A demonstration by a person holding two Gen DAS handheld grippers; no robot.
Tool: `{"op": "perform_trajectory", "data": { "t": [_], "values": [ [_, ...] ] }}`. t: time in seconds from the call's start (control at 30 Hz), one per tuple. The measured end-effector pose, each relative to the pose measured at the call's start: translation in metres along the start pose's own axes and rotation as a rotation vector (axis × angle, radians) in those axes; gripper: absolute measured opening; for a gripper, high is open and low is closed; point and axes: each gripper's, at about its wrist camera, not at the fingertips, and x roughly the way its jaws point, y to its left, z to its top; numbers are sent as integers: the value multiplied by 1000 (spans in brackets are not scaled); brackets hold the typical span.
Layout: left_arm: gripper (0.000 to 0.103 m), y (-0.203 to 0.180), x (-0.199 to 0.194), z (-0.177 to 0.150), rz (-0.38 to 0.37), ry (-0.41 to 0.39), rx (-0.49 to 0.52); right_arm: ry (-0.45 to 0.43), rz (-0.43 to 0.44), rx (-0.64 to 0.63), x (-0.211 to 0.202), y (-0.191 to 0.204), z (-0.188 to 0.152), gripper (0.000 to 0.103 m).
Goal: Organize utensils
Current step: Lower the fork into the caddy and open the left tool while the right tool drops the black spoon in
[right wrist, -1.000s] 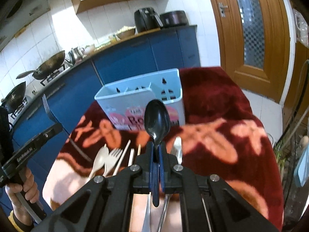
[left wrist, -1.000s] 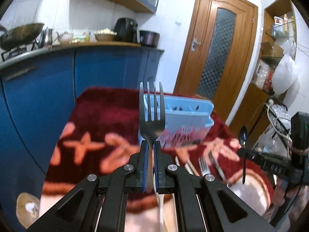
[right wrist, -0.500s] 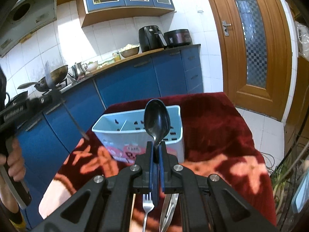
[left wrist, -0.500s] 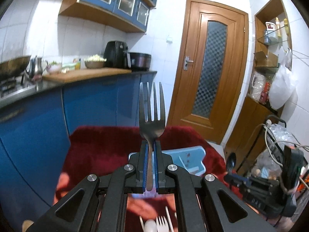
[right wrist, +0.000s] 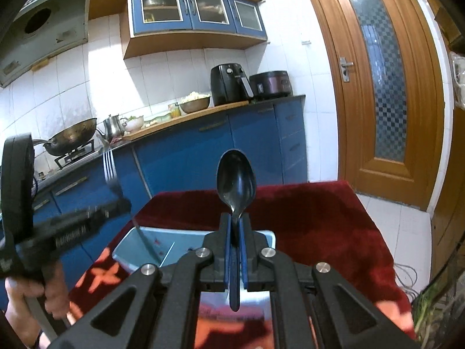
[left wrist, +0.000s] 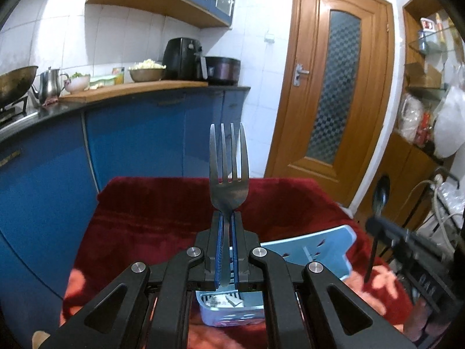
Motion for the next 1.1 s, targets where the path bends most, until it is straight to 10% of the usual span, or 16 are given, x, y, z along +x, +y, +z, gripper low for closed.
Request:
{"op": "perform_trajectory", "data": {
  "t": [0.73,0.9,1.1],
  "values": [
    [6,-12,24,-25,42,9,33,25,21,-69,39,6,-15,7],
    [27,-10,23,-22,44,25,25,30,33,-53,38,4,-17,11],
    [28,-4,17,-22,24,46,-5,28,51,-42,34,4,-17,26]
  ]
}}
